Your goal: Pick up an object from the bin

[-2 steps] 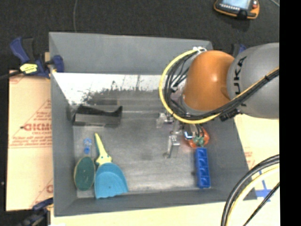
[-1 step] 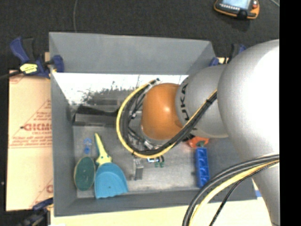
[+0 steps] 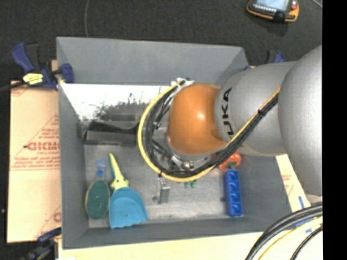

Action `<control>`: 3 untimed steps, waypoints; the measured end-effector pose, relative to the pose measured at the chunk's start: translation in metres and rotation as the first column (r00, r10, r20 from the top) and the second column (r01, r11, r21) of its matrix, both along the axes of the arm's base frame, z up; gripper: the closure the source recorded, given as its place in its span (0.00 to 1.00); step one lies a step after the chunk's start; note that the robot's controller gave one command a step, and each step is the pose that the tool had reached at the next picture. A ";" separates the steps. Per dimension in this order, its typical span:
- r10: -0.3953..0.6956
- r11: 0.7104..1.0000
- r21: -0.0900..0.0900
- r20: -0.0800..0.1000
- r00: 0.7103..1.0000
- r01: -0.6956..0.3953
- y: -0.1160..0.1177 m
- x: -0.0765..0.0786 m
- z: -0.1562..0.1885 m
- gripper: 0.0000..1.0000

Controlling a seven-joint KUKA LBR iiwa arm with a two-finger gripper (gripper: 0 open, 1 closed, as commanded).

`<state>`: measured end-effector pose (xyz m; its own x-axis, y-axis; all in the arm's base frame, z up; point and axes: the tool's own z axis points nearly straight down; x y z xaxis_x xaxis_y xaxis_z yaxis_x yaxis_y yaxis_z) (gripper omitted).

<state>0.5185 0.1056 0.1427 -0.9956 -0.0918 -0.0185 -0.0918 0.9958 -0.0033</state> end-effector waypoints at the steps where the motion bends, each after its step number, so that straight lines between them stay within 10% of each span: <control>1: -0.302 0.953 0.002 -0.018 0.953 0.302 0.069 0.055 -0.042 0.00; 2: 0.370 0.929 -0.009 0.003 0.929 -0.370 0.064 0.006 -0.072 0.00; 3: 0.354 0.935 -0.002 -0.013 0.935 -0.354 0.059 0.046 -0.070 1.00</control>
Offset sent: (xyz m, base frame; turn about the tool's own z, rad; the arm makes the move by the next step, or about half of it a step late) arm 0.0045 0.0648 -0.0727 -0.3814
